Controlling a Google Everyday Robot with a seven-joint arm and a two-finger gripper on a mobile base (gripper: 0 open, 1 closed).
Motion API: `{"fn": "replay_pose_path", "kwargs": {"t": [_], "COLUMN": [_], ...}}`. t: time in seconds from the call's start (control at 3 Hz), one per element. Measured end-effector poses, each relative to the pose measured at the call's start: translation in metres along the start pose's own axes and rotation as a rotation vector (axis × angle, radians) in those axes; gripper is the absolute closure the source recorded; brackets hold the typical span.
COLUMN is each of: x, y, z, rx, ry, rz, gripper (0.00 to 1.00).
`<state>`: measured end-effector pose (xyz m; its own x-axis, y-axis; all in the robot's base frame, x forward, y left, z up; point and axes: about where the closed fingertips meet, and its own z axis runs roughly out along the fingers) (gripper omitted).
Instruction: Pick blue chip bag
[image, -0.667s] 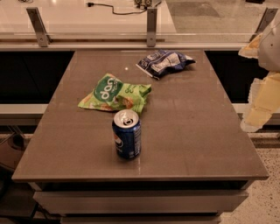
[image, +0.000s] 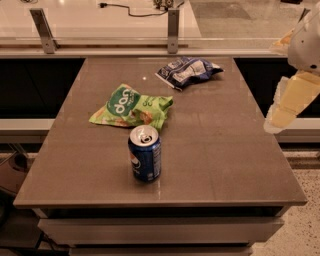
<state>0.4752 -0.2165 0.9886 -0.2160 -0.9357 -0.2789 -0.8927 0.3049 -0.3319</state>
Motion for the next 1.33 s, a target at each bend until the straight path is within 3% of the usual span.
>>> {"fn": "replay_pose_path", "kwargs": {"t": [1.33], "x": [-0.039], "y": [-0.14], "z": [0.134], "rx": [0.052], "ry": [-0.342], "rz": [0.23], "gripper": [0.0]}}
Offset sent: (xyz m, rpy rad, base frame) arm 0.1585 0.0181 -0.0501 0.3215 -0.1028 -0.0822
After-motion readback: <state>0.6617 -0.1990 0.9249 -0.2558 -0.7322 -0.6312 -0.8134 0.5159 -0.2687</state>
